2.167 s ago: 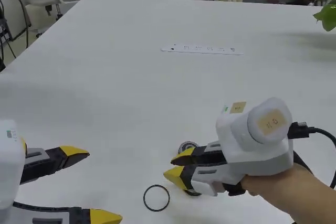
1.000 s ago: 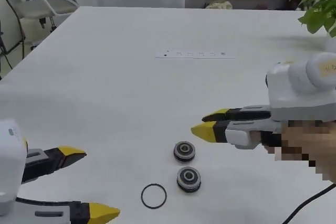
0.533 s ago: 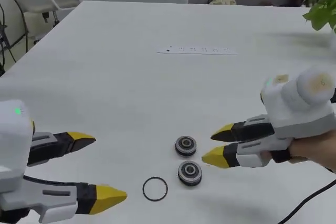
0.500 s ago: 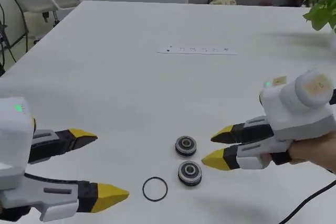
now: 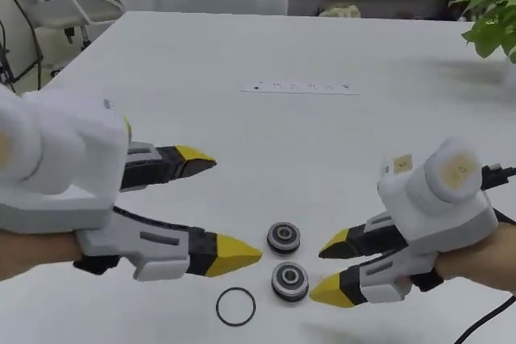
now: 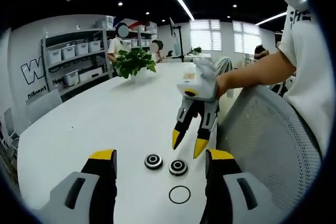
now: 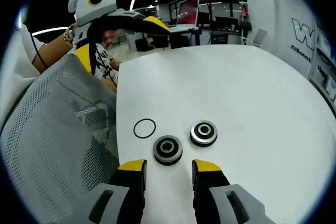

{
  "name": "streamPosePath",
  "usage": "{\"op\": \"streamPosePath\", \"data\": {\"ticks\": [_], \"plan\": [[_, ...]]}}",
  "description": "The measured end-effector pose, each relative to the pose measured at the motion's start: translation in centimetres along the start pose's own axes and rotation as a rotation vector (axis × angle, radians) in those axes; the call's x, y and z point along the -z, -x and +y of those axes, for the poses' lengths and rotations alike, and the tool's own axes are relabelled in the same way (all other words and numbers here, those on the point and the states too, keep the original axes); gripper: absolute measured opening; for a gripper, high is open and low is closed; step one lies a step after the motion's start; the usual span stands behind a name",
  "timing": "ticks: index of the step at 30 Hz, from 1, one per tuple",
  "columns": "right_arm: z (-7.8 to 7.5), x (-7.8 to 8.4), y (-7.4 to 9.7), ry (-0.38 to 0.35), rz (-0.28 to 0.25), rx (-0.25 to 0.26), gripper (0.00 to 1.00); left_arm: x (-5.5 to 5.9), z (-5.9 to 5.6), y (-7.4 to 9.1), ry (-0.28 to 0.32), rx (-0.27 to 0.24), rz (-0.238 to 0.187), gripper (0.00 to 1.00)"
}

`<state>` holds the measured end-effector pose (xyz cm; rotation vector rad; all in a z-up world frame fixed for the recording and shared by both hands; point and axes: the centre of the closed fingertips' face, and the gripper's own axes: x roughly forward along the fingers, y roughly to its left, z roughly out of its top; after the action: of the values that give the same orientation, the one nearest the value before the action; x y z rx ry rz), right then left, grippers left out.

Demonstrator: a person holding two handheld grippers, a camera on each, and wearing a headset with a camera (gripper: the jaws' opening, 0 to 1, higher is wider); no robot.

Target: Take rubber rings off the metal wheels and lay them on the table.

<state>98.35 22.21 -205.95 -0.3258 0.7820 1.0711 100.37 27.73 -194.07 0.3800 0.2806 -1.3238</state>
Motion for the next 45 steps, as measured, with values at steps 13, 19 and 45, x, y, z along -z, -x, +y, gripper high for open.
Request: {"op": "streamPosePath", "data": {"ticks": [13, 19, 45], "plan": [[-0.1, 0.5, -0.2, -0.004, 0.020, 0.002, 0.32, -0.6, -2.0, -5.2, 0.006, 0.109, -0.029, 0.58], [-0.1, 0.6, -0.3, -0.003, 0.025, -0.001, 0.32, 1.3, -2.3, -6.6, -0.006, 0.095, -0.015, 0.53], [-0.4, 1.1, -0.4, 0.056, 0.072, 0.020, 0.29, 7.3, -4.6, -8.7, -0.087, 0.135, 0.102, 0.20]]}}
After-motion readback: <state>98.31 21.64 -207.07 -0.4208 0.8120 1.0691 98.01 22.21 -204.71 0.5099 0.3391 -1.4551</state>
